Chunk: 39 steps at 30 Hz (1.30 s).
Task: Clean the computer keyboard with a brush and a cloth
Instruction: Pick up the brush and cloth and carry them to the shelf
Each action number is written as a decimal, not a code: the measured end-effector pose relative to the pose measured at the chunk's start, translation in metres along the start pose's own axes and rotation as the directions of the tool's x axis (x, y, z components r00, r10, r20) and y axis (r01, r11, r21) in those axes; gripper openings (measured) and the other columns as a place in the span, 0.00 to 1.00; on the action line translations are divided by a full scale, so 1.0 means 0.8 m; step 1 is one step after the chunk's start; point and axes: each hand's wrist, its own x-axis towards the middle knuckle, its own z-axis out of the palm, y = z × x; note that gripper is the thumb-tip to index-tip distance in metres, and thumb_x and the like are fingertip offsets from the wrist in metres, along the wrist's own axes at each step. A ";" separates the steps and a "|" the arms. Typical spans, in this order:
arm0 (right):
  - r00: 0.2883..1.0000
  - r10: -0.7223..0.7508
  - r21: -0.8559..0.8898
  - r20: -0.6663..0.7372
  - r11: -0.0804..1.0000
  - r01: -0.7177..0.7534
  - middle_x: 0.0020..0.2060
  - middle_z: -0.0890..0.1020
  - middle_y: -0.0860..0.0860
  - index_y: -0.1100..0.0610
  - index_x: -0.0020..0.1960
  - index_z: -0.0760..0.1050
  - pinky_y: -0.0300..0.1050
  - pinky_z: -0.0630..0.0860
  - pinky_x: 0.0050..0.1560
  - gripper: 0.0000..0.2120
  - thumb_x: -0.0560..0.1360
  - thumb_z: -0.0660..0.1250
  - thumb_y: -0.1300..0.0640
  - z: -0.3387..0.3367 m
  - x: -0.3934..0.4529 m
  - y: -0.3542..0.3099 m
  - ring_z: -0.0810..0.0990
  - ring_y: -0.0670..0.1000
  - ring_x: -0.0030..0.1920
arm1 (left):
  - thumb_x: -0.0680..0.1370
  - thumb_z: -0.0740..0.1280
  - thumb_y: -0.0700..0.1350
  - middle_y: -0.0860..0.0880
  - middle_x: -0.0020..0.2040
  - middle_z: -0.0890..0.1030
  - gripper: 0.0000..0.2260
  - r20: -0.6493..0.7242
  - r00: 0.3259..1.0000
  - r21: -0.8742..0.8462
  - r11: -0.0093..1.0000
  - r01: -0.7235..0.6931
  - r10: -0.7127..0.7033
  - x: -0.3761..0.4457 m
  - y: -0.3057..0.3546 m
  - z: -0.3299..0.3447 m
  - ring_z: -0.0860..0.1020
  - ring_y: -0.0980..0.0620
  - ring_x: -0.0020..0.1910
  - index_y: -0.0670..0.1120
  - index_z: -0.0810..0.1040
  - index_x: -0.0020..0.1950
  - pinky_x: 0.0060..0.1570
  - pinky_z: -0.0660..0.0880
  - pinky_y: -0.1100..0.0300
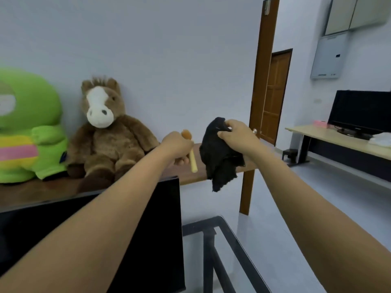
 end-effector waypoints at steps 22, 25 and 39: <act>0.988 -0.058 -0.524 0.143 0.842 0.125 0.74 0.60 0.59 0.54 0.76 0.55 0.60 0.55 0.72 0.31 0.78 0.56 0.40 0.112 0.055 0.083 0.57 0.62 0.74 | 0.77 0.66 0.50 0.48 0.24 0.78 0.13 -0.037 0.983 0.594 0.787 0.166 -0.179 0.107 -0.057 0.040 0.78 0.50 0.28 0.40 0.78 0.45 0.36 0.77 0.59; 0.922 0.114 -0.489 0.370 0.868 0.089 0.77 0.53 0.58 0.49 0.77 0.53 0.65 0.46 0.74 0.31 0.78 0.47 0.34 0.123 0.052 0.081 0.47 0.63 0.77 | 0.77 0.66 0.53 0.49 0.22 0.77 0.15 -0.053 0.984 0.608 0.776 0.167 -0.170 0.109 -0.059 0.041 0.77 0.52 0.25 0.41 0.78 0.41 0.32 0.75 0.61; 0.925 0.118 -0.472 0.361 0.879 0.072 0.78 0.53 0.53 0.51 0.77 0.53 0.66 0.46 0.73 0.31 0.79 0.46 0.36 0.131 0.057 0.066 0.48 0.58 0.77 | 0.79 0.61 0.54 0.46 0.33 0.83 0.17 -0.041 0.998 0.494 0.867 0.069 -0.056 0.090 -0.063 -0.011 0.77 0.50 0.23 0.41 0.72 0.40 0.27 0.73 0.64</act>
